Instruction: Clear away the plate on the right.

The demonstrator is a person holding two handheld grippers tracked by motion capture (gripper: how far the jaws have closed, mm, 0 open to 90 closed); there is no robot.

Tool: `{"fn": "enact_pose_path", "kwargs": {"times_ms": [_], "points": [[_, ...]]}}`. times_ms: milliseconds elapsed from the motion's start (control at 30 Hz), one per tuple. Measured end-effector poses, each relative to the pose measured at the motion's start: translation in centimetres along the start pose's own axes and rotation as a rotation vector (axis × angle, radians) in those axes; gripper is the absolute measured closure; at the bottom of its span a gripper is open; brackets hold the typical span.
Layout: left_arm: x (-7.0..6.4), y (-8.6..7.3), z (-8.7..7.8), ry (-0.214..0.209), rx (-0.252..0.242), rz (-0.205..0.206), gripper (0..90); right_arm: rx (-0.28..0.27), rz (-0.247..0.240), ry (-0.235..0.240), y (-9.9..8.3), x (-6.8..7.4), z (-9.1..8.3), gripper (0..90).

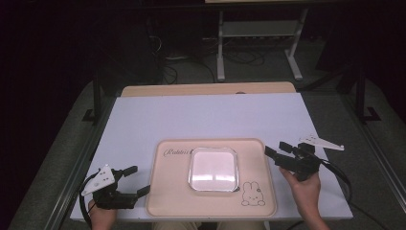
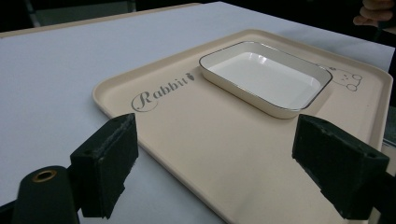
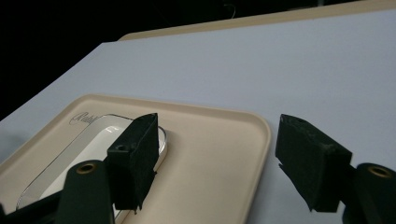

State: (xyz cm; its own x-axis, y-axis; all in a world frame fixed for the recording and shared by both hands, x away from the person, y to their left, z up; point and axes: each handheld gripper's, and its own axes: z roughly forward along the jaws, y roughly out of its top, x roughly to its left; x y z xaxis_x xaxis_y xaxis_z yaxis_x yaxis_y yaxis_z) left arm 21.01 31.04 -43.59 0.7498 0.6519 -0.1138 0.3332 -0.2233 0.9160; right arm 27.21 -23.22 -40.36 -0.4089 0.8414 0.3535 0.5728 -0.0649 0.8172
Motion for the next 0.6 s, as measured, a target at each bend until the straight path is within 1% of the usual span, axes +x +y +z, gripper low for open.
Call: {"fn": "enact_pose_path", "kwargs": {"times_ms": [33,133,200,333,367,400,467,533,600], "points": [[0.0,0.0,0.0,0.000,0.001,0.000,14.0,-0.006,-0.009,0.000,0.0,-0.1,-0.2,28.8],[0.0,0.0,0.0,0.000,0.002,0.001,13.9,-0.031,-0.062,-0.020,0.2,-0.4,-0.9,28.1],[0.0,0.0,0.0,0.001,0.004,0.000,14.0,-0.035,-0.077,-0.031,0.2,-0.6,-1.3,27.2],[0.0,0.0,0.1,0.001,0.007,0.002,14.0,-0.061,-0.114,-0.041,0.3,-1.2,-2.3,26.2],[0.0,0.0,0.1,0.001,0.007,0.002,14.0,-0.061,-0.114,-0.041,0.3,-1.2,-2.3,26.2],[0.0,0.0,0.1,0.002,0.007,0.003,14.0,-0.064,-0.125,-0.046,0.3,-1.3,-2.5,26.2],[0.0,0.0,0.1,0.003,0.008,0.002,13.9,-0.054,-0.155,-0.066,0.2,-1.5,-2.9,25.5],[0.0,0.0,0.1,0.003,0.008,0.003,14.0,-0.043,-0.196,-0.076,0.1,-1.6,-3.2,25.0],[0.0,0.0,0.1,0.004,0.008,0.003,14.0,-0.042,-0.224,-0.081,-0.1,-1.6,-3.4,24.7]]}}
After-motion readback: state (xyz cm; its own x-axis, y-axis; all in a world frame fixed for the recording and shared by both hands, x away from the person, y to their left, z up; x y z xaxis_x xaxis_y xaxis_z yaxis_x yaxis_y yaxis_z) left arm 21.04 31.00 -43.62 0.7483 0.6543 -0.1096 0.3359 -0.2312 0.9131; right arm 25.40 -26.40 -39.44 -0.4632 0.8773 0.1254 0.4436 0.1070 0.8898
